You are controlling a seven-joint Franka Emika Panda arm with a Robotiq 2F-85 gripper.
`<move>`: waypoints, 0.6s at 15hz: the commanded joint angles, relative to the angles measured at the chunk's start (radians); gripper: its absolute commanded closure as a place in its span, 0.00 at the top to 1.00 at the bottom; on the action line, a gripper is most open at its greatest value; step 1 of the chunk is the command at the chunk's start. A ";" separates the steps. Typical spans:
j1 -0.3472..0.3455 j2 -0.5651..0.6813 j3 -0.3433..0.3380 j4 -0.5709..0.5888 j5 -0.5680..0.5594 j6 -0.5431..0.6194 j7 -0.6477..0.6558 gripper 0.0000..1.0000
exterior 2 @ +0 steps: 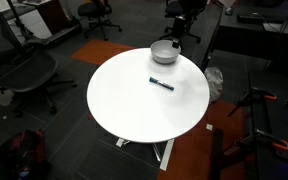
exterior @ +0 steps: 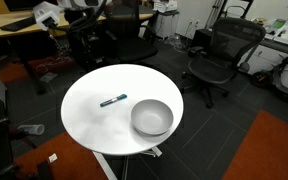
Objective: Move the marker to the left
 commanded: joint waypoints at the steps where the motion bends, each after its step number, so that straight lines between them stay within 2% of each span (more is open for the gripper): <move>1: 0.007 0.112 -0.009 0.081 0.026 0.016 -0.018 1.00; 9: 0.002 0.310 -0.006 0.178 0.036 0.085 -0.044 1.00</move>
